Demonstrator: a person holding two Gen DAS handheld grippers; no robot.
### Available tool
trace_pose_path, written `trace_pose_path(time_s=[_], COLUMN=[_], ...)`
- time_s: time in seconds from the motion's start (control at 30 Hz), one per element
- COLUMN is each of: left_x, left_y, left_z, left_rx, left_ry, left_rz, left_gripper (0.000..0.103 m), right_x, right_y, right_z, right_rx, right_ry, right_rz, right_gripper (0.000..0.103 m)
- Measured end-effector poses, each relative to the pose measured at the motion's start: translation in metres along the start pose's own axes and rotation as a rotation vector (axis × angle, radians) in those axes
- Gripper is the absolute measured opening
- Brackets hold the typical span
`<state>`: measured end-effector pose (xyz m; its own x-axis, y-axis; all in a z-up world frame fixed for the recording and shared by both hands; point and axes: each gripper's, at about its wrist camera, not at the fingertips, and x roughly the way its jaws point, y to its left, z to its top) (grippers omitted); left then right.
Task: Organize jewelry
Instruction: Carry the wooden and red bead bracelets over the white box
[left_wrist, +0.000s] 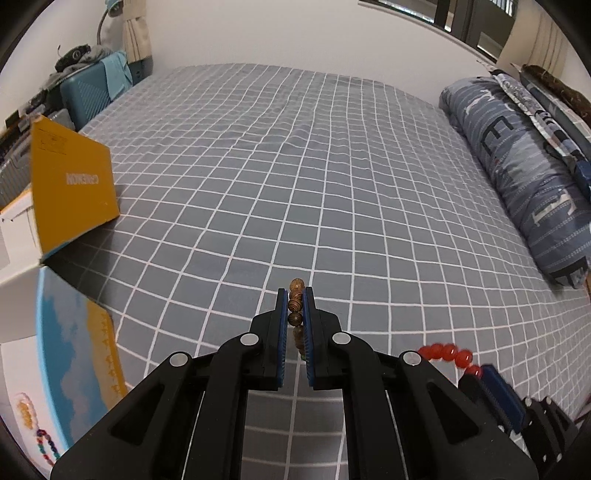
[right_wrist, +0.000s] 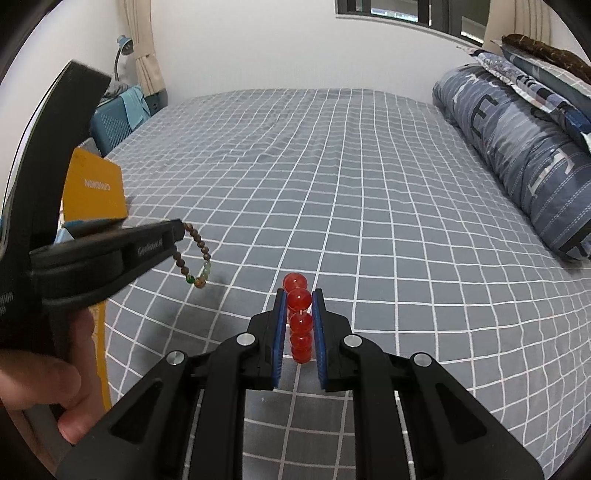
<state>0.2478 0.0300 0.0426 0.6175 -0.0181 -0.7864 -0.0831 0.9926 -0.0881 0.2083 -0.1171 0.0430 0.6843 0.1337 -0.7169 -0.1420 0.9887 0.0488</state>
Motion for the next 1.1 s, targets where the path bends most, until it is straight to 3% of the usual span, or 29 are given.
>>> trace_pose_path(time_s=[0.53,0.8,1.1], left_x=[-0.078,-0.102,-0.151], left_y=[0.016,0.035,0.081], left_z=[-0.027,-0.039,-0.048], left_rx=[0.017,0.010,-0.021], left_ry=[-0.064,-0.075,-0.138], left_rz=[0.027,0.056,0.099], left_gripper=[0.007,0.007,0.007], right_x=[-0.052,-0.072,-0.089], right_y=[-0.003,0.019,0.059], right_z=[0.004,0.007,0.011], right_rx=[0.010,-0.017,-0.059], right_ry=[-0.028,-0.051,-0.077], right_rz=[-0.007,0.015,0.063], right_gripper=[0.013,0.013,0.013])
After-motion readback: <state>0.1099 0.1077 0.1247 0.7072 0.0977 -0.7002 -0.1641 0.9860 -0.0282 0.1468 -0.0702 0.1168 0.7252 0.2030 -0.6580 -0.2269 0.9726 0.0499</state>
